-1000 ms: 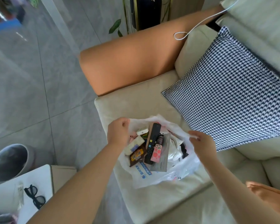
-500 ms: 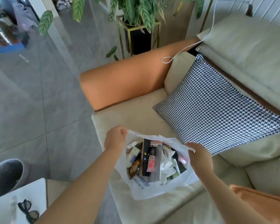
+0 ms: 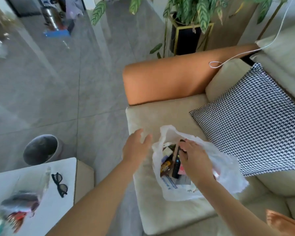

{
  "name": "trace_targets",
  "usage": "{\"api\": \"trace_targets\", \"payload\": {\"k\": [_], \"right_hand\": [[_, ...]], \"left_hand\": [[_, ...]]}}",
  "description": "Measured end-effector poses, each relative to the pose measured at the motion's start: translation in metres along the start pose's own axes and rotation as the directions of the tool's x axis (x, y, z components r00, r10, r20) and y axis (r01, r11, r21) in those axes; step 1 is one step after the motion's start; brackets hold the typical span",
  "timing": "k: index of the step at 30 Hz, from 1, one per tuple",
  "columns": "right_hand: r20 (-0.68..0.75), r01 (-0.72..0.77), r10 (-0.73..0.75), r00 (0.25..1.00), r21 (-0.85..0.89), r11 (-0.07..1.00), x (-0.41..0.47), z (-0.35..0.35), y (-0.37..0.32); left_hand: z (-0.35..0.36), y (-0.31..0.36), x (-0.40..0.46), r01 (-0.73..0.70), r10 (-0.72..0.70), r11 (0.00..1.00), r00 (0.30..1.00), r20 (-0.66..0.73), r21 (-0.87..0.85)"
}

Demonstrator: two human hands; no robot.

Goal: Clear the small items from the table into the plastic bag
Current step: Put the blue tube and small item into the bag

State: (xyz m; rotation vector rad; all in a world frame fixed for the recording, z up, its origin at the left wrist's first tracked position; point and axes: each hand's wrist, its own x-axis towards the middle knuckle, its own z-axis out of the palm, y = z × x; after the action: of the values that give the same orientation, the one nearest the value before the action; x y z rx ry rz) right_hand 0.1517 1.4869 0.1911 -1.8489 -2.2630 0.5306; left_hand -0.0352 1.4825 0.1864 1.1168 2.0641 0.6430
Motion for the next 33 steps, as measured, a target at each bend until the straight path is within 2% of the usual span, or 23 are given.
{"api": "trace_targets", "payload": {"k": [2,8,10,13,16,19,25,29,33], "right_hand": [[0.051,0.037,-0.037,0.998,-0.001,0.999,-0.01,0.01,-0.035],[0.27,0.14,-0.192,0.944,0.2,0.97,-0.035,0.071,-0.131],[0.324,0.156,-0.207,0.923,0.175,0.972,-0.044,0.099,-0.159],[0.399,0.209,-0.245,0.884,0.132,0.969,-0.062,0.143,-0.198],[0.535,0.27,-0.281,0.797,0.102,0.958,-0.084,0.183,-0.236],[0.667,0.317,-0.305,0.68,0.108,0.942,-0.111,0.222,-0.273],[0.737,0.414,-0.323,0.593,0.065,0.908,-0.156,0.275,-0.333],[0.777,0.476,-0.347,0.525,0.069,0.877,-0.184,0.309,-0.376],[0.806,0.533,-0.352,0.477,0.053,0.844,-0.204,0.345,-0.409]], "left_hand": [[-0.017,-0.034,-0.007,0.113,-0.113,0.993,0.994,-0.01,-0.016],[-0.063,-0.146,-0.052,0.346,-0.352,0.927,0.936,-0.016,-0.145],[-0.081,-0.18,-0.072,0.4,-0.403,0.909,0.915,-0.006,-0.115],[-0.105,-0.233,-0.102,0.46,-0.46,0.888,0.888,-0.006,0.02],[-0.124,-0.284,-0.129,0.497,-0.498,0.862,0.867,-0.023,0.097],[-0.14,-0.332,-0.155,0.566,-0.565,0.823,0.825,-0.021,0.056],[-0.164,-0.404,-0.197,0.654,-0.654,0.755,0.756,0.004,-0.049],[-0.184,-0.448,-0.218,0.7,-0.712,0.689,0.702,0.0,-0.188],[-0.197,-0.492,-0.235,0.74,-0.756,0.644,0.654,-0.016,-0.193]]}}
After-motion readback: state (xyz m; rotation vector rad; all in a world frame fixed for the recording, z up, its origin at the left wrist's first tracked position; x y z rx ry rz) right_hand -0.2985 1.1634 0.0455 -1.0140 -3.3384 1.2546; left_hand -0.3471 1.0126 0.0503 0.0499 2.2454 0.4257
